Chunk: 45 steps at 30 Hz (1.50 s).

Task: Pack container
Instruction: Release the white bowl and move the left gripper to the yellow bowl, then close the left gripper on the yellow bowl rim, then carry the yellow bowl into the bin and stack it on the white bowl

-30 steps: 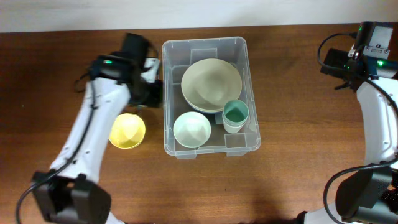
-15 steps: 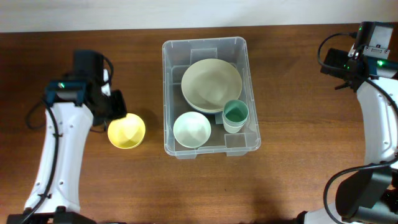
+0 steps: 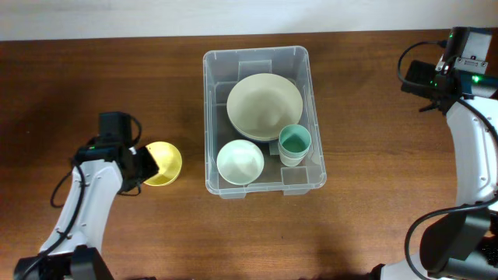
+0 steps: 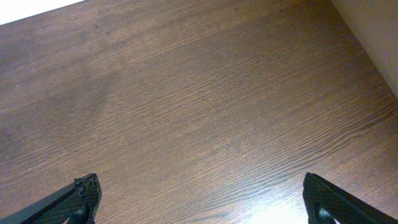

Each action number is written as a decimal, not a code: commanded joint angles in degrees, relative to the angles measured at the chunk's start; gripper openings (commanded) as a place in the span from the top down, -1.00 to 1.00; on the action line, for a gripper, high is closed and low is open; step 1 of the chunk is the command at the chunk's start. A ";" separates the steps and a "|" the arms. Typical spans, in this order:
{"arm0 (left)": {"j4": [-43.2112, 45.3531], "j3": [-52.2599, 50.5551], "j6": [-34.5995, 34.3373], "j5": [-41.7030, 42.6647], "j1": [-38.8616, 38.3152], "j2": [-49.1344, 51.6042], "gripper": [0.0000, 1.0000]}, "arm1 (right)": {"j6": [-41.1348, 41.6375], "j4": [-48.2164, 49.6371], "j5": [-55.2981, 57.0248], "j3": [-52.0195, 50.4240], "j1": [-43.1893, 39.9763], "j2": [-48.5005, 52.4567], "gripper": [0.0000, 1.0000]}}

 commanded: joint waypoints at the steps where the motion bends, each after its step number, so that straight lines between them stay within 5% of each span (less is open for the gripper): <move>1: 0.72 -0.39 -1.49 -0.24 2.62 -1.51 0.17 | 0.39 0.20 0.92 0.59 -0.31 -0.52 -0.98; 2: 0.79 -0.39 -1.07 -0.22 3.23 -1.49 0.15 | 0.39 0.20 0.92 0.59 -0.31 -0.52 -0.98; 4: 1.31 -0.57 -0.46 -0.28 4.28 -1.27 -0.35 | 0.39 0.20 0.92 0.59 -0.31 -0.52 -0.98; 5: 1.66 -0.70 -0.44 -0.22 4.50 -1.11 -0.43 | 0.39 0.20 0.92 0.59 -0.31 -0.52 -0.97; 21: 8.07 -2.08 -0.26 0.94 4.74 11.54 -0.49 | 0.39 0.20 0.92 0.59 -0.31 -0.52 -0.98; 23: 8.68 -2.05 -0.22 1.42 4.74 12.63 -0.25 | 0.39 0.20 0.92 0.59 -0.31 -0.52 -0.98; 28: 8.63 -1.55 0.92 1.29 4.74 12.50 0.77 | 0.39 0.20 0.92 0.59 -0.31 -0.52 -0.98; 30: 8.37 -0.68 2.21 1.33 4.74 12.00 0.99 | 0.39 0.20 0.92 0.59 -0.31 -0.52 -0.98; 45: -4.24 12.76 8.33 5.14 -0.70 -9.44 0.99 | 0.39 0.20 0.92 0.59 -0.31 -0.52 -0.98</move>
